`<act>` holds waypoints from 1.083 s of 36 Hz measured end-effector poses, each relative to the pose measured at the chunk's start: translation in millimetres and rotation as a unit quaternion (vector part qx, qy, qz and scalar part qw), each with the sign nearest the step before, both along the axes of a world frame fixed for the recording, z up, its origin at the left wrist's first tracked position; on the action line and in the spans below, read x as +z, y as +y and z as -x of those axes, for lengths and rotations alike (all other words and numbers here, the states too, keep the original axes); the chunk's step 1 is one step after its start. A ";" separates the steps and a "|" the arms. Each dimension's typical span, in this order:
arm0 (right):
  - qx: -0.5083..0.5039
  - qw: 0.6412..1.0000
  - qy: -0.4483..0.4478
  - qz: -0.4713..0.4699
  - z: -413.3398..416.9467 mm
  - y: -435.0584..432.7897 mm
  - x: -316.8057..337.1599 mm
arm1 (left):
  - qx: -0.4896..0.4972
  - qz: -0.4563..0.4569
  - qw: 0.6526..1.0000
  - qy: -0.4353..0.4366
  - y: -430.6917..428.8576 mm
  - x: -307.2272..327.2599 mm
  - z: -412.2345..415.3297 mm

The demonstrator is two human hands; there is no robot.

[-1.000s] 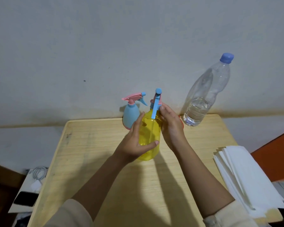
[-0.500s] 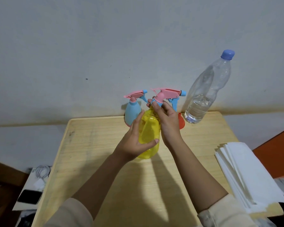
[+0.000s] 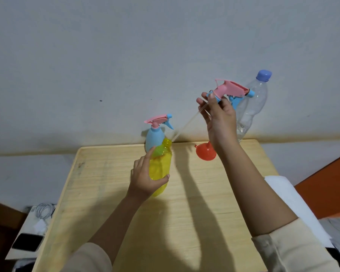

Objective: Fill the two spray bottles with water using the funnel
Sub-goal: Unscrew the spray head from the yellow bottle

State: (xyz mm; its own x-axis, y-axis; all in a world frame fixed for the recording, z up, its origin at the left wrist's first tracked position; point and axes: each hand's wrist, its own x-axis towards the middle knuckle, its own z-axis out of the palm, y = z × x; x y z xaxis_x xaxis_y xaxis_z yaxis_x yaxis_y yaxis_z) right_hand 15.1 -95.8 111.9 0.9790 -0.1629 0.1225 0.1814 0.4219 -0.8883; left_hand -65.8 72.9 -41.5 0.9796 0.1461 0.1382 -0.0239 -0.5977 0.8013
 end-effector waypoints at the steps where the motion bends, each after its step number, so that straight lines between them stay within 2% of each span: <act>1: -0.001 1.000 -0.001 0.005 -0.6 -3.8 2.5 | 0.005 0.011 1.000 0.004 -0.6 -1.5 -1.7; 6: 0.017 0.997 0.001 0.082 -3.0 -26.1 -2.2 | 0.038 0.090 0.995 0.014 -1.4 -7.1 -8.9; 10: 0.051 0.978 0.088 0.183 1.0 -32.6 -41.4 | 0.035 0.129 0.991 -0.005 -3.9 -11.0 -13.3; 16: 0.137 0.907 0.271 0.291 22.1 -30.2 -148.3 | 0.031 0.137 0.990 -0.022 -11.3 -19.0 -20.3; 19: 0.130 0.873 0.312 0.353 30.4 -29.0 -184.3 | 0.011 0.119 0.993 -0.020 -12.5 -25.7 -21.5; 27: 0.100 0.834 0.289 0.459 36.2 -14.9 -212.2 | 0.021 0.072 0.997 -0.028 -10.2 -47.8 -19.9; 31: 0.083 0.856 0.238 0.452 35.7 -5.0 -218.2 | 0.039 0.068 0.995 -0.060 -10.5 -55.5 -22.0; 39: 0.075 0.863 0.215 0.450 38.6 5.2 -224.9 | 0.050 0.074 0.993 -0.074 -4.0 -59.4 -24.7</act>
State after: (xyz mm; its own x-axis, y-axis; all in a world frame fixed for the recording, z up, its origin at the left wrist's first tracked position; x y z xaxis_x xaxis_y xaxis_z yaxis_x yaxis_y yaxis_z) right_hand -23.5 -90.6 -113.0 0.9674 -0.0590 -0.2464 -0.2435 -0.4846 -0.8402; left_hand -41.0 68.9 -100.9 0.9299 0.2712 0.2486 -0.0940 -0.4781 0.8733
